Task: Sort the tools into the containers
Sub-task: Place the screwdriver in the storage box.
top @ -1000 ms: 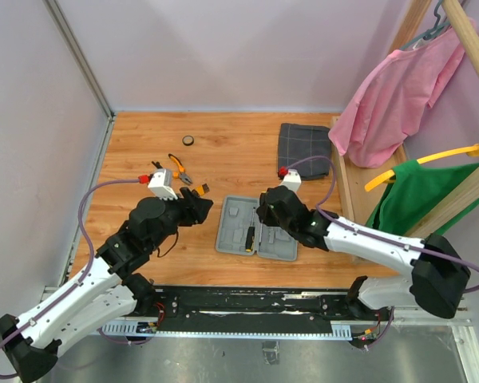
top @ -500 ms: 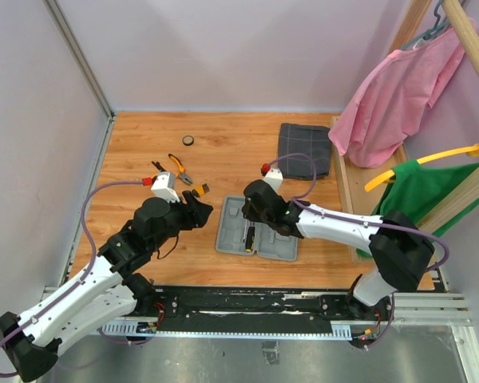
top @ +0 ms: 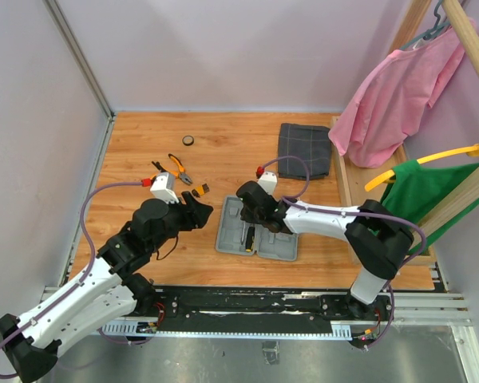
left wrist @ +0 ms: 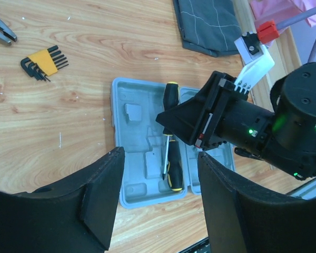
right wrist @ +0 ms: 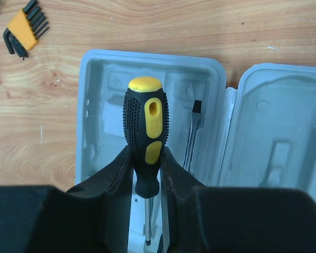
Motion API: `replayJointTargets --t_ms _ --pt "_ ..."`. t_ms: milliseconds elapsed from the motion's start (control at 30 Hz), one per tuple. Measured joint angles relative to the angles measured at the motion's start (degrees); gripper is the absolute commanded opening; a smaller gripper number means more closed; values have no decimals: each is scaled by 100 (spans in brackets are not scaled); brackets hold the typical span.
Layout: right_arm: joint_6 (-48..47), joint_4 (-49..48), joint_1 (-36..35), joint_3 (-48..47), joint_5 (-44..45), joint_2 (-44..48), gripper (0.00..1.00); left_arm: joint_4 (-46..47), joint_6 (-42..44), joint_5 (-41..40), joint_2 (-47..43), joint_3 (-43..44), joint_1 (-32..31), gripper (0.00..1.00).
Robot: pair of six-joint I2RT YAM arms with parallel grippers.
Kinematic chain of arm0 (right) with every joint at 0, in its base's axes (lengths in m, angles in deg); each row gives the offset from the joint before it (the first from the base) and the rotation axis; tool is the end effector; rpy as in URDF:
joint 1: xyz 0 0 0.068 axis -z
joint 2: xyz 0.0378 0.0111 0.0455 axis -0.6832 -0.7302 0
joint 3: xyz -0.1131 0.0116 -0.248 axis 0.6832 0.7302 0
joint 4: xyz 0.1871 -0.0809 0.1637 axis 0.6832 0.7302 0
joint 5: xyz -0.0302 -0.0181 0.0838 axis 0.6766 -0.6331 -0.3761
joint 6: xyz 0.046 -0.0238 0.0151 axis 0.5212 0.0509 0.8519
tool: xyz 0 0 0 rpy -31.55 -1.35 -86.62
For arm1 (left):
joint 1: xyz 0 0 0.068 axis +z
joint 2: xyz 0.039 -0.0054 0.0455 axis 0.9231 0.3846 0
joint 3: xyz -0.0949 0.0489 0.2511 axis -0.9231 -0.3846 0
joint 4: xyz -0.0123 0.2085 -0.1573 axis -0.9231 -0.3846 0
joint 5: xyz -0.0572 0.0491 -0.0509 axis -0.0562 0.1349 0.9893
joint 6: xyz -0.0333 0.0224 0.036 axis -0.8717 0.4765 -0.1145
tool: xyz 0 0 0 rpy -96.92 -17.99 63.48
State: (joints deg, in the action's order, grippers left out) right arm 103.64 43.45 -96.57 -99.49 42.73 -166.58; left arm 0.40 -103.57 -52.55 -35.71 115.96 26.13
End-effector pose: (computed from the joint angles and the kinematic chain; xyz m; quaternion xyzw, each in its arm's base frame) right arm 0.2209 0.2783 0.1898 0.0815 0.9014 0.2307 0.3573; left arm 0.1243 -0.0974 0.2783 -0.0404 0.8127 -0.2830 0.5077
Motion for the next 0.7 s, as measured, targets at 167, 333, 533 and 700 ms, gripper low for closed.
replayJointTargets --t_ms 167,333,533,700 --pt "13 -2 127 -70 -2 -245 6 46 -50 50 66 -9 0 62" --pt "11 -24 238 -111 -2 -334 10 70 -103 92 81 -55 0 62" --pt "11 -120 280 -149 -15 -413 24 79 -149 118 81 -79 0 62" --pt "13 -181 280 -149 -129 -463 27 83 -201 131 79 -90 0 62"
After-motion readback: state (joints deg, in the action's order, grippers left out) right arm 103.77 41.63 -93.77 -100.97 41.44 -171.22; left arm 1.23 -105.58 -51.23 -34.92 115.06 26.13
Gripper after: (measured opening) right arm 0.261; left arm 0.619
